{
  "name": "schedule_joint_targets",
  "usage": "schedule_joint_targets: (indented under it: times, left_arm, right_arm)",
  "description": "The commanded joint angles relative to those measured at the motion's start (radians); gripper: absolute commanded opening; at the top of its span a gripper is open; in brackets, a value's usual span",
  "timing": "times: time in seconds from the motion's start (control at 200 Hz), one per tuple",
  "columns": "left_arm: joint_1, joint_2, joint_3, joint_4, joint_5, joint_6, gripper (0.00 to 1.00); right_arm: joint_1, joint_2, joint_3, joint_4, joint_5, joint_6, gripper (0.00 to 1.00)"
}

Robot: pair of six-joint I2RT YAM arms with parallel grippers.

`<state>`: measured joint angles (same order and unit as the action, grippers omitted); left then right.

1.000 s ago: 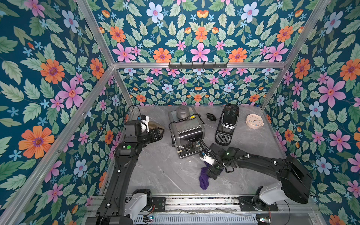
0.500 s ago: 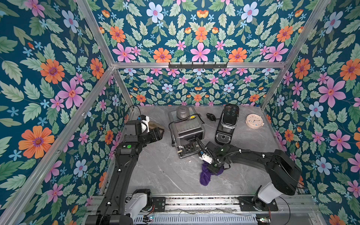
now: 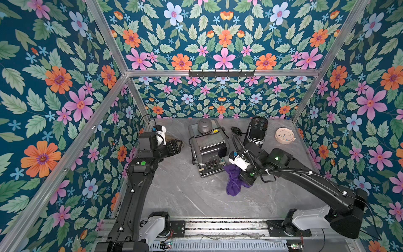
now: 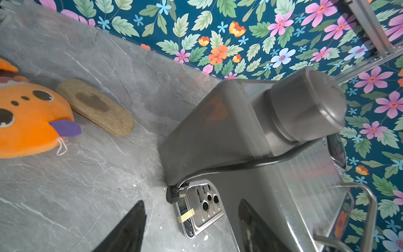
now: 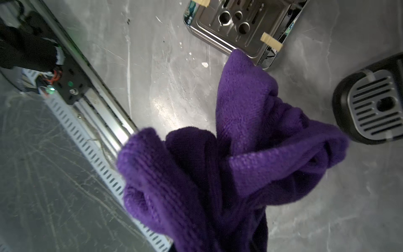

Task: Wipe the surface of a coffee machine
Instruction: Pick up the cleaning item at the center of the board, then wipe the dirt from the surface of the coffee machine.

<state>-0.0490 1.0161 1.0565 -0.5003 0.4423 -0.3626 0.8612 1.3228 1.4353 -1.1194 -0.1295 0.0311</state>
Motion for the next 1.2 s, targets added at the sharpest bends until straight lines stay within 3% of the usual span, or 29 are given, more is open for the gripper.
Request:
schedule_joint_targets:
  times: [0.0,0.185,0.265,0.395,0.705,0.8,0.975,1.195]
  left_arm:
    - [0.000,-0.007,0.017,0.030,0.008,0.022,0.66]
    - [0.000,-0.042,0.010,0.073,0.020,0.031,0.66]
    - [0.000,-0.058,0.002,0.085,0.010,0.033,0.65]
    - [-0.001,-0.076,-0.015,0.095,-0.028,0.022,0.64]
    - [0.001,-0.098,-0.012,0.071,-0.072,0.030,0.63]
    - [0.000,-0.106,-0.018,0.068,-0.090,0.036,0.62]
    - [0.000,-0.114,-0.037,0.075,-0.107,0.034,0.62]
    - [0.001,-0.105,-0.039,0.089,-0.128,0.026,0.62]
  right_arm:
    - [0.002,-0.004,0.142,-0.106,-0.025,0.074,0.03]
    - [0.002,0.093,0.465,-0.089,-0.130,0.069,0.02]
    - [0.001,0.167,0.582,-0.054,-0.067,0.080,0.00]
    - [0.001,0.345,0.785,-0.036,-0.014,0.027,0.00]
    - [0.014,0.796,1.298,-0.062,-0.091,-0.014,0.00]
    - [0.028,0.848,1.308,0.002,-0.065,-0.023,0.00]
    - [0.051,0.860,1.207,0.197,0.091,-0.027,0.00]
    - [0.064,0.959,1.265,0.328,0.284,0.006,0.00]
